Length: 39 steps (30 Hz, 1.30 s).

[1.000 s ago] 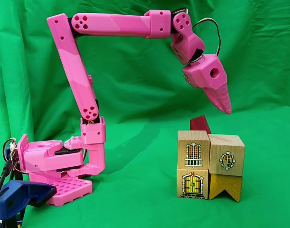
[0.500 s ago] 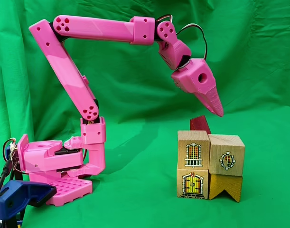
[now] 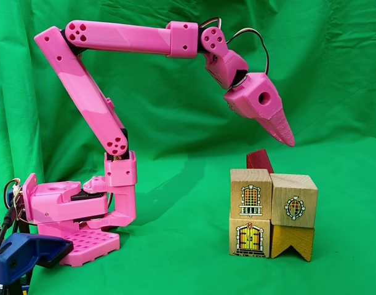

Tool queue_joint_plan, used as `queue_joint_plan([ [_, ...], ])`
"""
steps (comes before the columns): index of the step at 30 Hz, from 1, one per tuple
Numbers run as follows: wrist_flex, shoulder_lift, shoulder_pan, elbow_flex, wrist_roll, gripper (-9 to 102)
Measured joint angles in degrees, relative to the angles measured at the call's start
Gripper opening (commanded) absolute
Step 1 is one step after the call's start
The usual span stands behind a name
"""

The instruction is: Grasp some building blocks and build the house on the picture.

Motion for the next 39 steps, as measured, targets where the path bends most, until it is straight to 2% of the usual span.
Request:
queue_joint_plan([
  [11,0.0,0.0,-4.5,0.0,0.0,4],
  [39,0.0,0.0,-3.6,0.0,0.3,4],
])
